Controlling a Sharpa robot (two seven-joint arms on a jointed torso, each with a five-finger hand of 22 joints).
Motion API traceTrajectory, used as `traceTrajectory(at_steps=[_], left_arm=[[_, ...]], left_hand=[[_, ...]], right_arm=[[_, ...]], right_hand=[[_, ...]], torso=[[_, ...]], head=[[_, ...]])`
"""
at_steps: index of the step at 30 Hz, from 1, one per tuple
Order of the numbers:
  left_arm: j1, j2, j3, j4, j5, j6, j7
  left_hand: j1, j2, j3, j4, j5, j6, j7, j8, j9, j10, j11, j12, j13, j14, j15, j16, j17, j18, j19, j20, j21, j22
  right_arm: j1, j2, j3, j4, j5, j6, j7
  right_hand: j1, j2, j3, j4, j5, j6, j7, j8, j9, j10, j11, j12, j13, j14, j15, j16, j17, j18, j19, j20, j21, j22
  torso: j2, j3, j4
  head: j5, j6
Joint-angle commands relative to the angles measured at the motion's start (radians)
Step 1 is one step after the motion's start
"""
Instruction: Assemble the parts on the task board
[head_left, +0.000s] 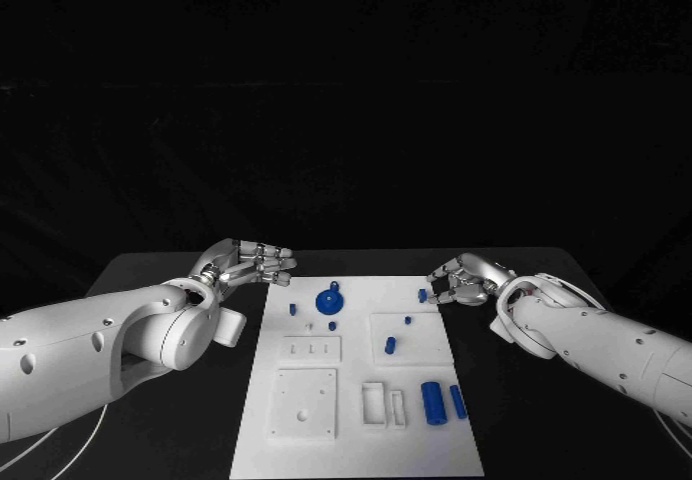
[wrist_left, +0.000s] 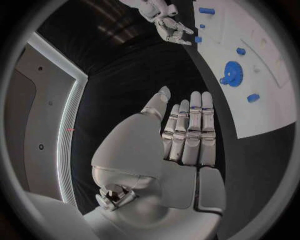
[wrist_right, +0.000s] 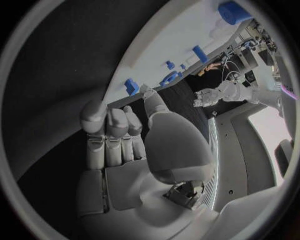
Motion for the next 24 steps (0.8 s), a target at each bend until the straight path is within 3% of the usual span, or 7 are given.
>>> traceTrajectory(at_steps=[1, 17, 24], left_arm=[[0.001, 0.002, 0.001, 0.004, -0.007, 0.016, 0.009], [0.002, 0.0, 0.001, 0.013, -0.012, 0.017, 0.006], [0.002, 0.001, 0.001, 0.013, -0.013, 0.018, 0.005]], left_hand=[[-0.001, 0.008, -0.005, -0.002, -0.005, -0.003, -0.003, -0.003, 0.001, -0.001, 0.001, -0.004, 0.002, -0.004, 0.002, 0.001, -0.001, -0.004, 0.003, 0.0, -0.004, 0.0], [-0.001, 0.008, -0.005, -0.002, -0.006, -0.004, -0.003, -0.002, 0.001, -0.003, 0.001, -0.003, 0.002, -0.005, 0.002, 0.001, -0.001, -0.004, 0.003, 0.001, -0.004, 0.0], [-0.001, 0.008, -0.006, 0.0, -0.006, -0.004, -0.003, -0.003, 0.001, -0.004, 0.002, -0.003, 0.002, -0.005, 0.002, 0.0, -0.001, -0.004, 0.003, 0.001, -0.005, 0.0]], right_arm=[[-0.003, 0.01, -0.001, -0.009, -0.013, -0.008, 0.01], [-0.011, 0.032, -0.004, -0.035, -0.03, 0.0, -0.001], [-0.011, 0.042, -0.005, -0.051, -0.027, -0.009, -0.005]], right_hand=[[-0.003, 0.004, -0.002, 0.004, -0.003, -0.002, 0.001, -0.002, 0.001, 0.005, -0.004, -0.002, 0.002, 0.003, -0.003, 0.0, 0.001, -0.007, 0.037, -0.003, 0.001, 0.1], [-0.003, 0.007, 0.008, -0.002, -0.002, 0.011, -0.001, -0.001, 0.001, 0.003, -0.006, -0.003, 0.003, 0.002, -0.003, -0.002, 0.001, -0.007, 0.036, -0.003, -0.001, 0.1], [-0.015, 0.017, 0.049, -0.021, -0.029, 0.015, -0.001, -0.002, 0.001, 0.006, -0.006, 0.0, 0.006, 0.003, -0.004, -0.001, 0.004, -0.007, 0.037, -0.003, 0.0, 0.1]], torso=[[0.001, -0.0004, 0.002], [0.0, 0.0004, 0.0002], [0.0, 0.0003, 0.0004]], head=[[0.0, -0.001], [0.007, -0.009], [0.007, -0.011]])
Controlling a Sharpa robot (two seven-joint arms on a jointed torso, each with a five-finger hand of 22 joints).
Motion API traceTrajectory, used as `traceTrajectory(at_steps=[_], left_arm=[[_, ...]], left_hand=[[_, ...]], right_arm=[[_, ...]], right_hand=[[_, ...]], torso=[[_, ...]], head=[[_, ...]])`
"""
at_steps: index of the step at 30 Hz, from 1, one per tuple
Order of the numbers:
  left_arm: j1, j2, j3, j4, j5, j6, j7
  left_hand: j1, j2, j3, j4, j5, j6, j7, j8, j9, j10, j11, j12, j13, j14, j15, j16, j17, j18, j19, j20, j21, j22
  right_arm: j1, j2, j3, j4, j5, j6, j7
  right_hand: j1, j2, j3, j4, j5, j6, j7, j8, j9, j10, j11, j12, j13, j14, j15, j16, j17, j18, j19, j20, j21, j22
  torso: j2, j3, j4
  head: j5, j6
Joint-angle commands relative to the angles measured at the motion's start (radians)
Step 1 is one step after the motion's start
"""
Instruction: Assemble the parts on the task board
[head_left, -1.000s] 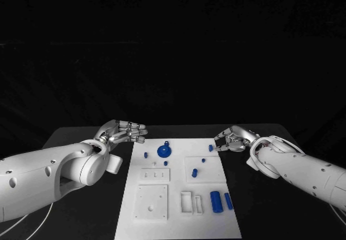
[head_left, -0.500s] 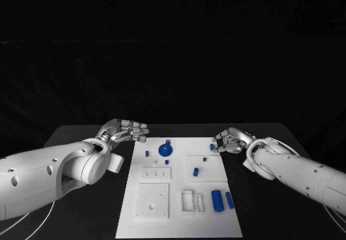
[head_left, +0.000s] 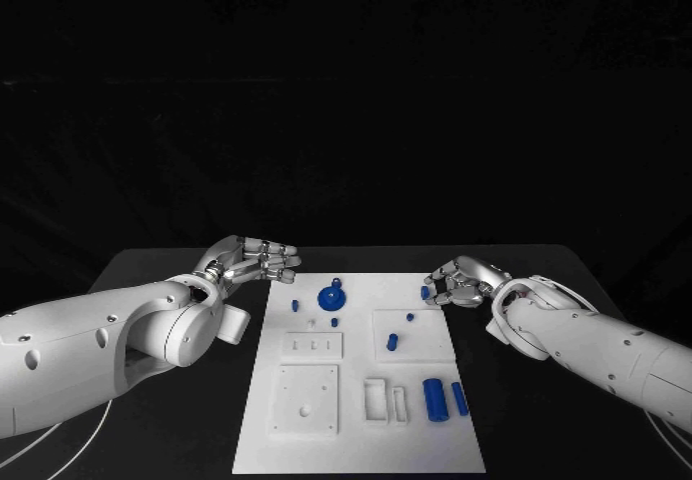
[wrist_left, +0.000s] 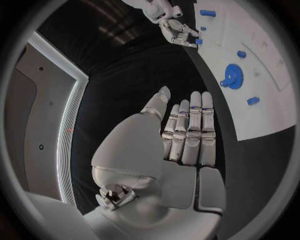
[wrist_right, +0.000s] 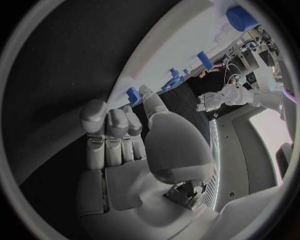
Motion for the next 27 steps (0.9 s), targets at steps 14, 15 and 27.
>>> traceTrajectory(at_steps=[14, 15, 27], left_arm=[[0.002, 0.003, 0.001, 0.003, -0.006, 0.016, 0.003], [0.002, 0.003, 0.001, 0.003, -0.006, 0.016, 0.003], [0.002, 0.003, 0.001, 0.004, -0.006, 0.016, 0.002]], left_hand=[[-0.001, 0.008, -0.006, 0.0, -0.006, -0.004, -0.003, -0.003, 0.001, -0.004, 0.001, -0.003, 0.002, -0.005, 0.002, 0.0, -0.001, -0.004, 0.003, 0.001, -0.005, 0.0], [-0.001, 0.008, -0.006, 0.0, -0.006, -0.004, -0.003, -0.003, 0.001, -0.004, 0.001, -0.003, 0.002, -0.005, 0.002, 0.0, -0.001, -0.004, 0.003, 0.001, -0.005, 0.0], [-0.001, 0.008, -0.006, 0.0, -0.006, -0.004, -0.003, -0.003, 0.001, -0.004, 0.001, -0.003, 0.002, -0.005, 0.002, 0.0, -0.001, -0.004, 0.003, 0.001, -0.005, 0.0]], right_arm=[[-0.001, 0.024, -0.002, -0.024, -0.006, 0.002, -0.002], [-0.001, 0.026, -0.002, -0.025, -0.005, 0.003, -0.002], [-0.002, 0.037, -0.005, -0.034, -0.005, 0.014, -0.004]], right_hand=[[-0.021, 0.016, 0.057, -0.022, -0.043, 0.014, -0.002, -0.002, 0.001, 0.003, -0.002, 0.001, 0.003, 0.003, -0.004, 0.0, 0.004, -0.007, 0.037, -0.003, 0.003, 0.1], [-0.024, 0.012, 0.064, -0.025, -0.043, 0.014, -0.002, -0.002, 0.001, 0.003, -0.002, 0.002, 0.004, 0.003, -0.004, 0.0, 0.004, -0.007, 0.037, -0.003, 0.004, 0.101], [-0.028, 0.021, 0.098, -0.042, -0.059, 0.026, -0.003, -0.002, 0.001, 0.003, -0.001, 0.004, 0.006, 0.003, -0.004, 0.001, 0.006, -0.008, 0.036, -0.003, 0.005, 0.101]], torso=[[0.0, 0.0003, 0.0014], [0.0, 0.0005, 0.0011], [0.001, 0.0011, -0.0008]], head=[[0.004, 0.001], [0.005, 0.001], [0.008, -0.006]])
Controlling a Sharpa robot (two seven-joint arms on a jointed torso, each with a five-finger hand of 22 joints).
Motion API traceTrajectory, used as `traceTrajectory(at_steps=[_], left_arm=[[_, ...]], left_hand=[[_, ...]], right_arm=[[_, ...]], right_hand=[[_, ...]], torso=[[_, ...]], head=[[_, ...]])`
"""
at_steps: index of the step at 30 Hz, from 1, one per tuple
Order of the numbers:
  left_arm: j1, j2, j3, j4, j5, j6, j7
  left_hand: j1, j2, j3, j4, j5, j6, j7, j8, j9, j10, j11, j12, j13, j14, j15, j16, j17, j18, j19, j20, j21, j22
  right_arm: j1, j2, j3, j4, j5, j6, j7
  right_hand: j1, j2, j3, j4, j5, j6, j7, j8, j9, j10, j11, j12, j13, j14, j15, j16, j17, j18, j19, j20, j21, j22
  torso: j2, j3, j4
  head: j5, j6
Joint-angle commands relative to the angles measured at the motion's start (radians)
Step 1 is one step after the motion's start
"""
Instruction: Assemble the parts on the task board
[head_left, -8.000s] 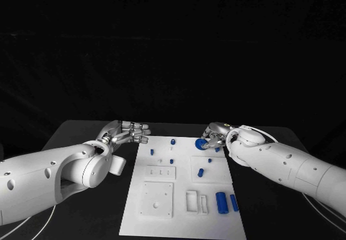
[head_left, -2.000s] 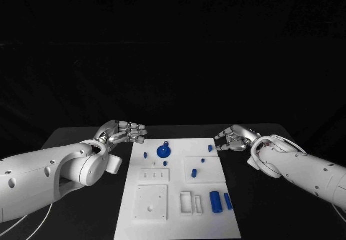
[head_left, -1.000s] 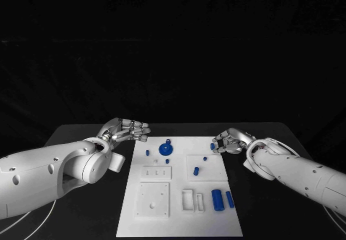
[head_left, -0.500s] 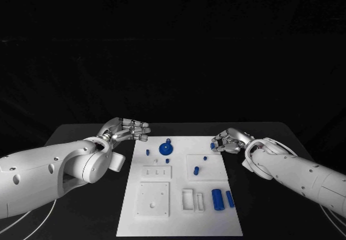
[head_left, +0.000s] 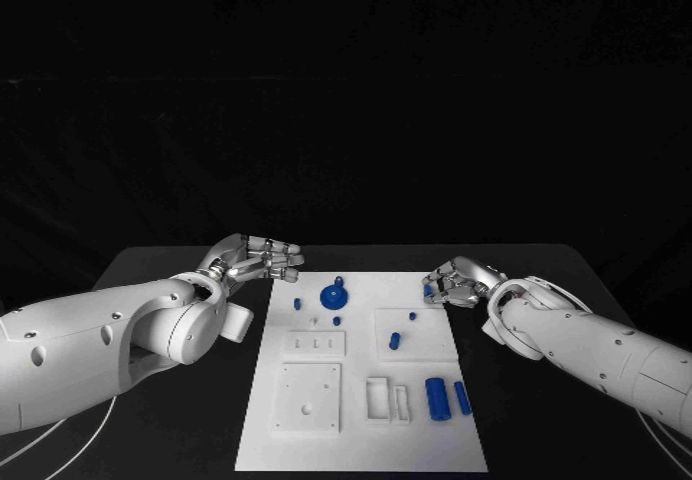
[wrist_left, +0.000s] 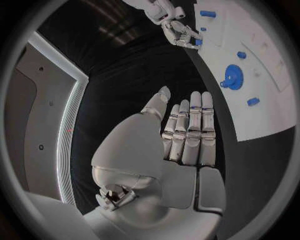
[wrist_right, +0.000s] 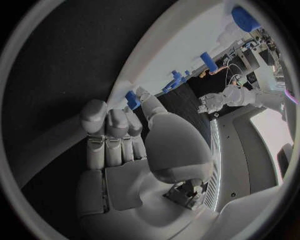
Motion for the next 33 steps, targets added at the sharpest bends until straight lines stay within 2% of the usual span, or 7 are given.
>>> traceTrajectory(at_steps=[1, 5, 9, 17, 24, 30, 33], left_arm=[[0.002, 0.002, 0.001, 0.003, -0.004, 0.014, 0.003], [0.002, 0.002, 0.001, 0.002, -0.004, 0.014, 0.003], [0.002, 0.002, 0.001, 0.002, -0.004, 0.014, 0.002], [0.002, 0.003, 0.001, 0.001, -0.004, 0.015, 0.002], [0.002, 0.003, 0.001, 0.001, -0.004, 0.015, 0.001], [0.002, 0.003, 0.001, 0.003, -0.013, 0.019, -0.008], [0.002, 0.003, 0.002, 0.005, -0.021, 0.021, -0.03]], left_hand=[[-0.001, 0.008, -0.006, 0.0, -0.006, -0.004, -0.003, -0.003, 0.001, -0.004, 0.001, -0.003, 0.002, -0.005, 0.002, 0.0, -0.001, -0.004, 0.003, 0.001, -0.005, 0.0], [-0.001, 0.008, -0.006, 0.0, -0.006, -0.004, -0.003, -0.003, 0.001, -0.004, 0.001, -0.003, 0.002, -0.005, 0.002, 0.0, -0.001, -0.004, 0.003, 0.001, -0.005, 0.0], [-0.001, 0.008, -0.006, 0.0, -0.006, -0.004, -0.003, -0.003, 0.001, -0.004, 0.001, -0.003, 0.002, -0.005, 0.002, 0.0, -0.001, -0.004, 0.003, 0.001, -0.005, 0.0], [-0.001, 0.008, -0.006, 0.0, -0.006, -0.004, -0.003, -0.003, 0.001, -0.004, 0.001, -0.003, 0.002, -0.005, 0.002, 0.0, -0.001, -0.004, 0.003, 0.001, -0.005, 0.0], [-0.001, 0.008, -0.006, 0.0, -0.006, -0.004, -0.003, -0.003, 0.001, -0.004, 0.001, -0.003, 0.002, -0.005, 0.002, 0.0, -0.001, -0.004, 0.003, 0.001, -0.005, 0.0], [0.001, 0.012, -0.005, 0.005, -0.007, 0.001, -0.005, -0.001, 0.001, 0.007, -0.002, -0.003, 0.002, -0.001, 0.0, 0.002, -0.001, -0.004, 0.005, 0.0, -0.003, 0.0], [-0.01, 0.014, -0.007, 0.015, -0.007, 0.011, -0.01, -0.001, 0.001, 0.025, -0.009, -0.003, 0.001, 0.011, -0.005, 0.009, 0.0, -0.005, 0.013, -0.004, 0.0, 0.002]], right_arm=[[-0.001, 0.002, -0.001, -0.001, -0.005, 0.015, -0.001], [-0.001, 0.003, -0.001, -0.002, -0.005, 0.017, -0.001], [-0.001, 0.004, -0.001, -0.002, -0.005, 0.019, -0.001], [-0.001, 0.007, -0.002, -0.002, -0.005, 0.017, 0.0], [-0.002, 0.009, -0.002, 0.0, -0.005, -0.011, -0.012], [-0.002, 0.004, -0.002, 0.018, -0.002, -0.042, -0.03], [-0.002, -0.006, -0.002, 0.043, -0.001, -0.05, -0.037]], right_hand=[[-0.009, 0.003, 0.02, -0.005, -0.011, 0.009, 0.001, -0.002, 0.001, 0.002, 0.0, 0.003, 0.001, 0.003, -0.004, 0.001, 0.001, -0.008, 0.035, -0.003, 0.004, 0.101], [-0.014, 0.006, 0.065, -0.02, -0.048, 0.028, 0.001, -0.002, 0.001, 0.002, 0.003, 0.006, 0.002, 0.003, -0.002, 0.001, 0.001, -0.007, 0.035, -0.002, 0.004, 0.1], [-0.012, 0.018, 0.108, -0.03, -0.093, 0.078, 0.004, -0.002, 0.001, 0.002, 0.012, 0.01, 0.005, 0.003, 0.003, 0.003, 0.003, -0.006, 0.035, 0.002, 0.007, 0.101], [-0.018, 0.031, 0.173, -0.038, -0.162, 0.143, -0.006, -0.002, 0.003, 0.003, 0.009, 0.016, 0.008, 0.003, 0.002, 0.007, 0.007, -0.004, 0.034, 0.003, 0.013, 0.102], [-0.026, 0.024, 0.176, -0.029, -0.155, 0.166, -0.014, -0.001, 0.004, 0.007, 0.005, 0.019, 0.009, 0.004, -0.002, 0.01, 0.011, -0.005, 0.035, -0.001, 0.017, 0.102], [-0.025, 0.023, 0.176, -0.025, -0.136, 0.176, -0.017, -0.001, 0.004, 0.009, 0.002, 0.02, 0.01, 0.005, -0.004, 0.012, 0.013, -0.005, 0.036, -0.003, 0.017, 0.102], [-0.024, 0.02, 0.177, -0.025, -0.129, 0.175, -0.017, -0.001, 0.003, 0.006, 0.002, 0.017, 0.008, 0.005, -0.004, 0.01, 0.013, -0.005, 0.035, -0.003, 0.015, 0.101]], torso=[[0.0, 0.0004, -0.001], [0.0, 0.0008, -0.0013], [0.0, 0.0011, -0.0011], [0.0, 0.0017, -0.0011], [0.001, 0.002, -0.0008], [0.0, 0.0031, -0.0041], [-0.003, 0.0031, -0.0064]], head=[[0.0, -0.001], [0.0, -0.002], [-0.001, -0.003], [-0.003, -0.005], [-0.006, -0.007], [-0.005, -0.003], [-0.004, -0.004]])
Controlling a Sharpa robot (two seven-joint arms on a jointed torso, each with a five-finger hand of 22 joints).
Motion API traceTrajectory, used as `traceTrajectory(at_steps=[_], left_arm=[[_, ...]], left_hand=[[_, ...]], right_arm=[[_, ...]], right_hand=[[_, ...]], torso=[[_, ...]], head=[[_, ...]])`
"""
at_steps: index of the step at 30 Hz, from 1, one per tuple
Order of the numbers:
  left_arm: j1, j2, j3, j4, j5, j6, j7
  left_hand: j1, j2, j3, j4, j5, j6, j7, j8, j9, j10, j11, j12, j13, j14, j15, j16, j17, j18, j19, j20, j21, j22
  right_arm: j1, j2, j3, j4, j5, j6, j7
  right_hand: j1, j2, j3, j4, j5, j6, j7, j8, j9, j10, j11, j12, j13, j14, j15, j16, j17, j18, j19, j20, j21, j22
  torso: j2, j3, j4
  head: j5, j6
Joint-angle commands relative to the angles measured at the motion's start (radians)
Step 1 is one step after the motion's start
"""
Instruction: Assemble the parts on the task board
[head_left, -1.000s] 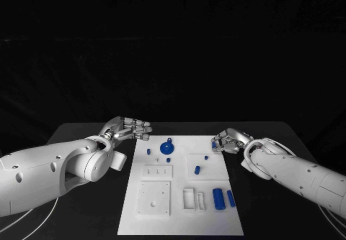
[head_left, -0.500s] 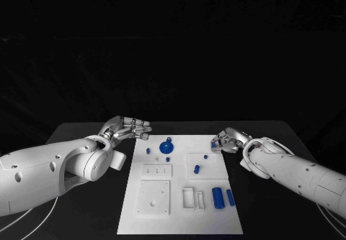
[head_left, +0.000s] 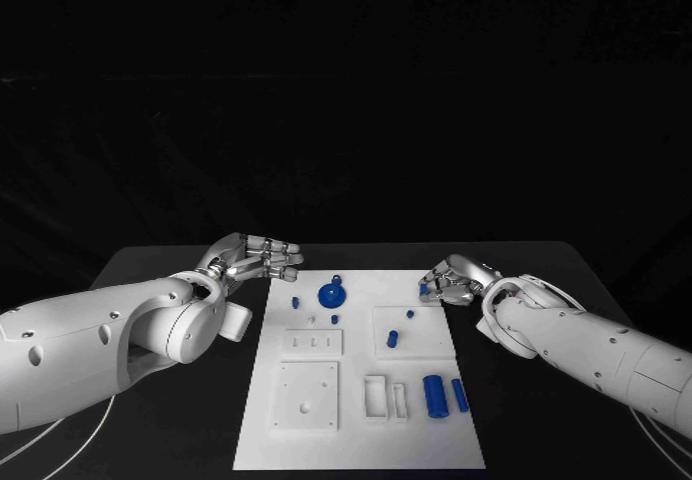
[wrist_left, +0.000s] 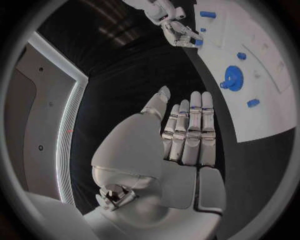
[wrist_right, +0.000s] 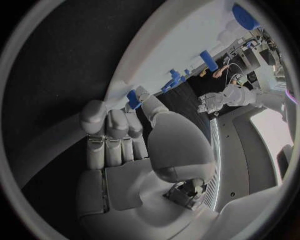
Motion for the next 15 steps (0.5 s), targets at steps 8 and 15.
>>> traceTrajectory(at_steps=[8, 15], left_arm=[[0.012, 0.013, 0.005, -0.003, -0.013, 0.061, -0.165], [0.043, 0.052, 0.006, -0.033, -0.075, 0.142, -0.321]], left_hand=[[-0.066, 0.013, -0.033, 0.095, -0.014, 0.066, -0.04, -0.002, 0.002, 0.184, -0.064, -0.003, 0.003, 0.14, -0.071, 0.157, 0.066, -0.028, 0.114, -0.069, 0.08, 0.042], [-0.102, 0.015, -0.064, 0.16, -0.021, 0.117, -0.069, -0.003, 0.006, 0.346, -0.114, 0.018, 0.012, 0.191, -0.127, 0.388, 0.21, -0.044, 0.168, -0.126, 0.215, 0.133]], right_arm=[[0.019, -0.038, 0.001, 0.118, -0.029, -0.027, -0.063], [0.038, -0.035, 0.001, 0.206, -0.089, 0.008, -0.143]], right_hand=[[-0.003, -0.005, 0.005, 0.004, 0.004, 0.017, -0.004, 0.003, 0.001, 0.0, -0.006, 0.002, 0.0, 0.005, -0.004, 0.003, 0.002, -0.003, 0.036, -0.004, 0.004, 0.101], [-0.005, -0.017, 0.021, 0.019, -0.008, 0.005, -0.002, 0.003, 0.0, -0.007, -0.004, -0.001, -0.002, 0.004, -0.002, -0.002, 0.0, 0.002, 0.035, -0.001, 0.002, 0.101]], torso=[[-0.02, -0.0019, -0.0109], [-0.038, -0.0031, -0.0168]], head=[[0.014, 0.0], [0.026, -0.004]])
